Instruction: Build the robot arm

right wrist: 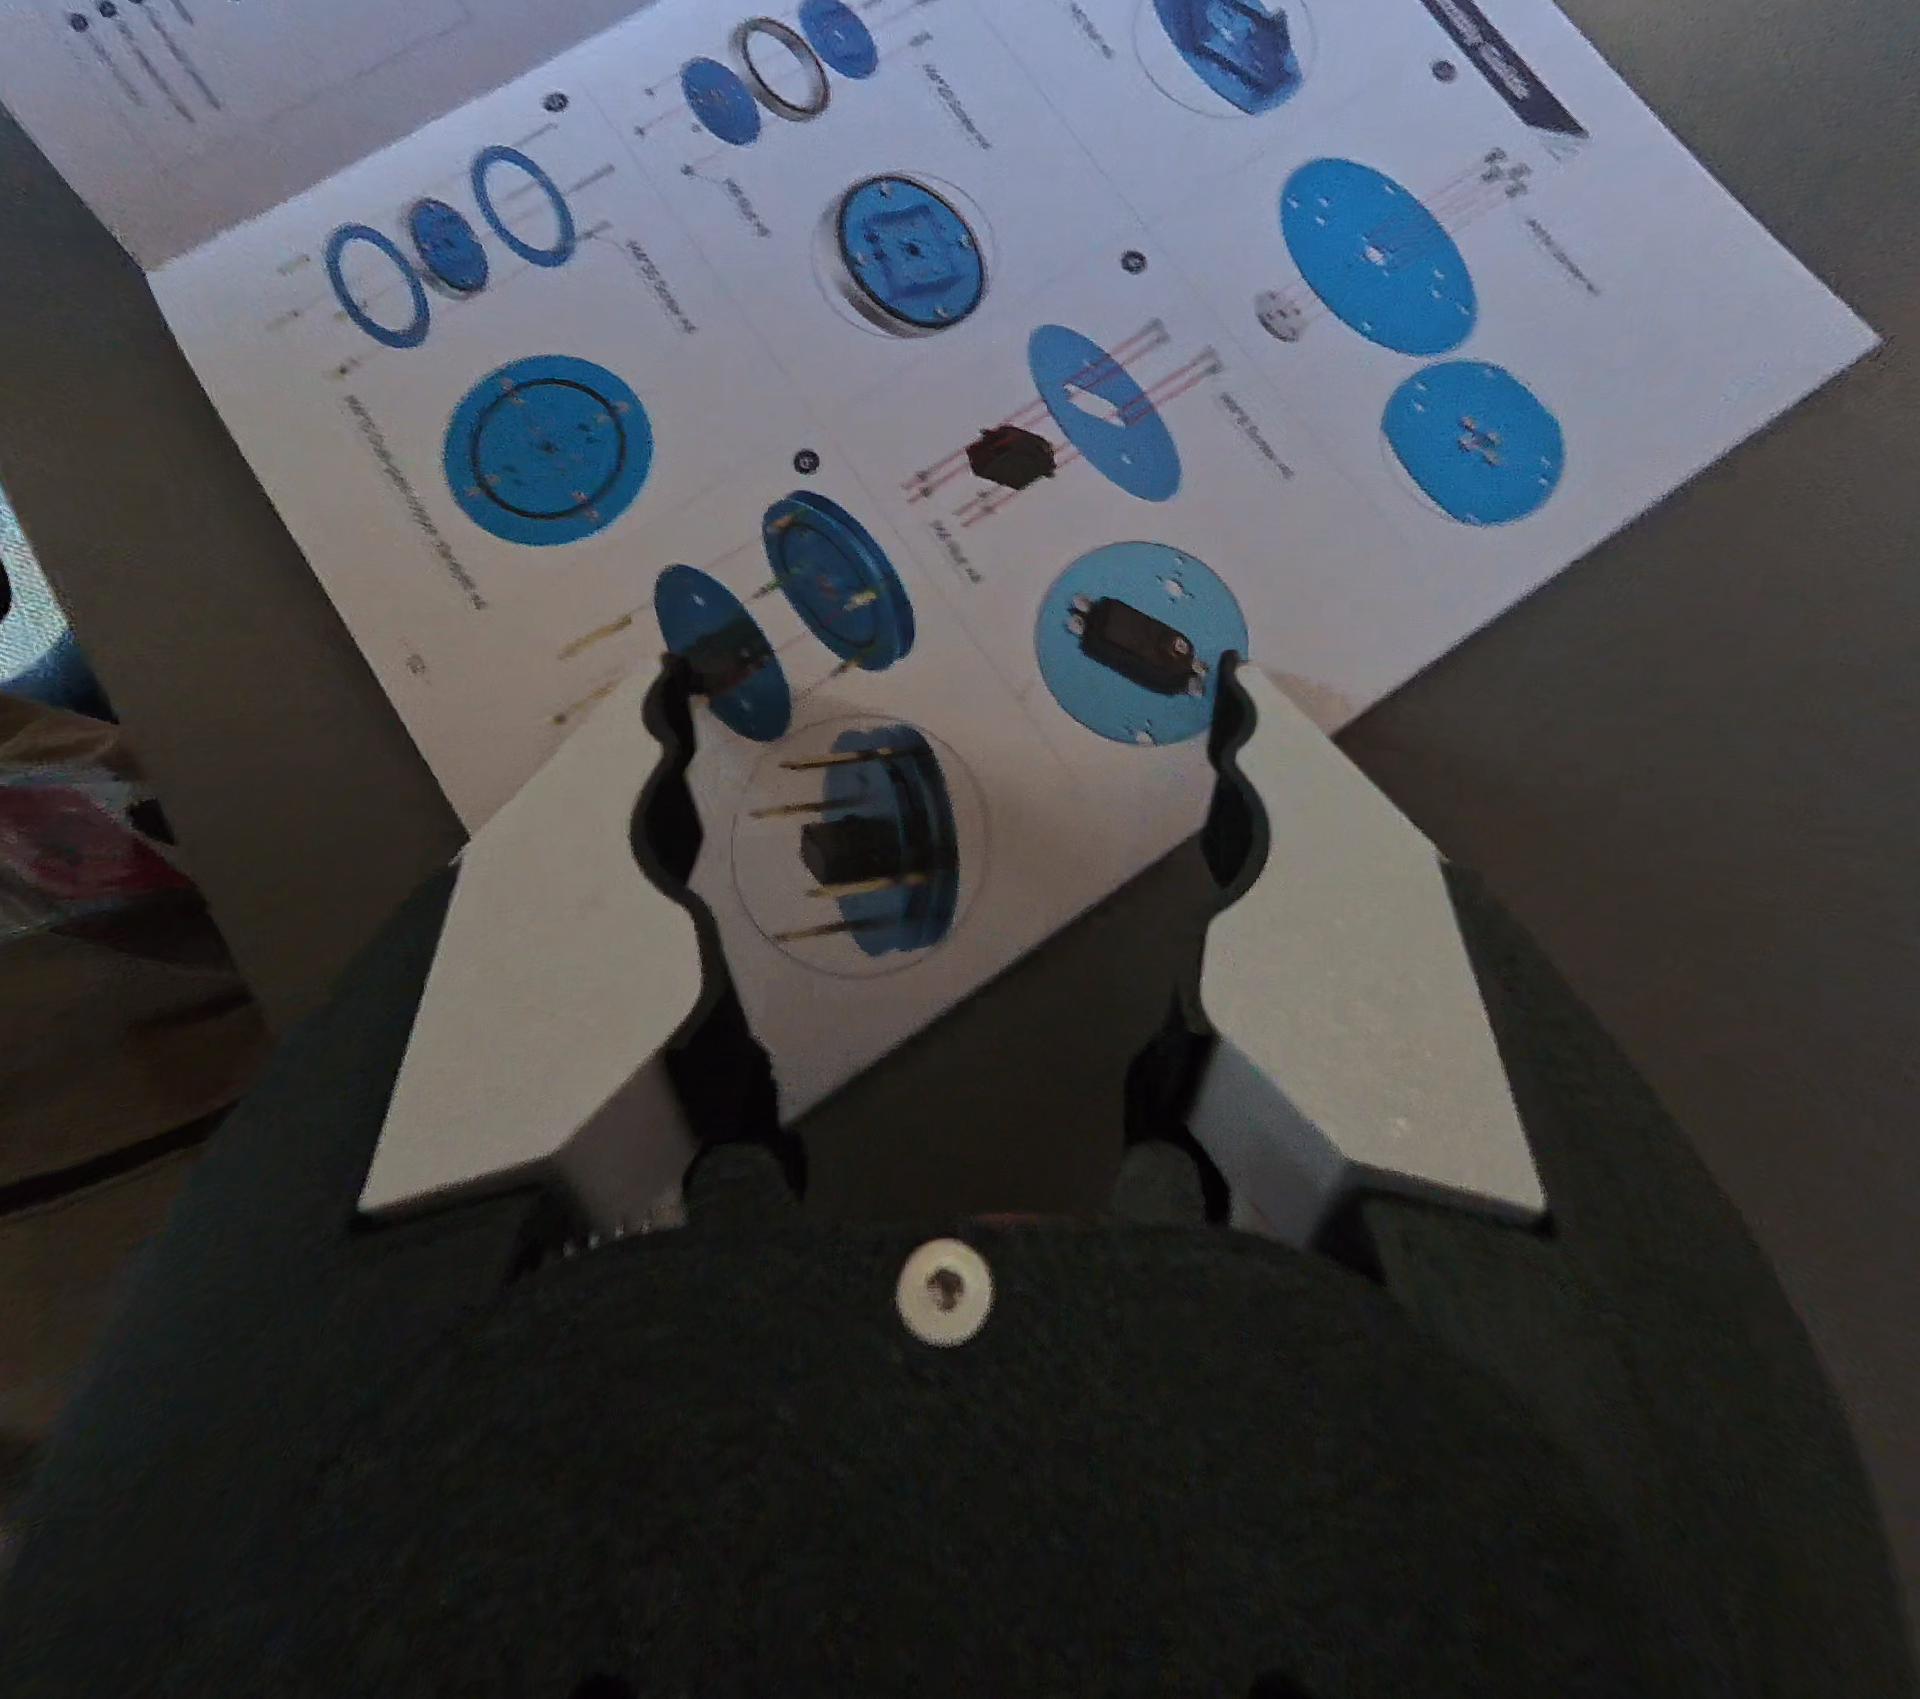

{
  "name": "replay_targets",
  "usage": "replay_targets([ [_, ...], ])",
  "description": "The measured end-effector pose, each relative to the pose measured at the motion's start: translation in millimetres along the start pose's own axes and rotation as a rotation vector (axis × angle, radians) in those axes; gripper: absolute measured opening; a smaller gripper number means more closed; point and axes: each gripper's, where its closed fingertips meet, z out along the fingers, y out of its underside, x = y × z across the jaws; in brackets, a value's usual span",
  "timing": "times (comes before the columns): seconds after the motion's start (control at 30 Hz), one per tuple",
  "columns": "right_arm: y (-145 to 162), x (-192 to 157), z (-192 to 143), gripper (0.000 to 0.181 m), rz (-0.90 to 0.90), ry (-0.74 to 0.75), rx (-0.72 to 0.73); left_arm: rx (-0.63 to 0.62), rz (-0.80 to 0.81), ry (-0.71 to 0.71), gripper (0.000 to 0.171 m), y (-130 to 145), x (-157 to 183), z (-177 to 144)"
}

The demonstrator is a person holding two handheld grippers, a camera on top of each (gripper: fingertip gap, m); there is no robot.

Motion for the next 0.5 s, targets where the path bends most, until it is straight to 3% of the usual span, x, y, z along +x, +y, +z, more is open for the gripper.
replay_targets([
  [0.07,-11,-4,11,0.1,-0.026,-0.027,0.03,-0.014,-0.014,-0.093,0.084,-7,-42,-2],
  [0.17,-17,0,15,0.103,-0.06,-0.042,-0.037,0.033,-0.055,-0.339,0.085,-26,-144,-31],
  [0.23,-19,16,10,0.104,-0.077,-0.004,-0.031,0.087,-0.186,-0.327,0.091,-38,-196,-47],
  [0.3,-27,30,3,0.104,-0.033,-0.004,0.003,0.053,-0.322,-0.274,0.096,-33,-239,-50],
  [0.37,-40,28,0,0.101,-0.009,-0.068,0.053,0.014,-0.437,-0.2,0.092,-25,-264,-43],
  [0.5,-46,-26,13,0.087,-0.151,-0.259,0.01,-0.126,-0.513,-0.074,0.04,-5,-262,-21],
])
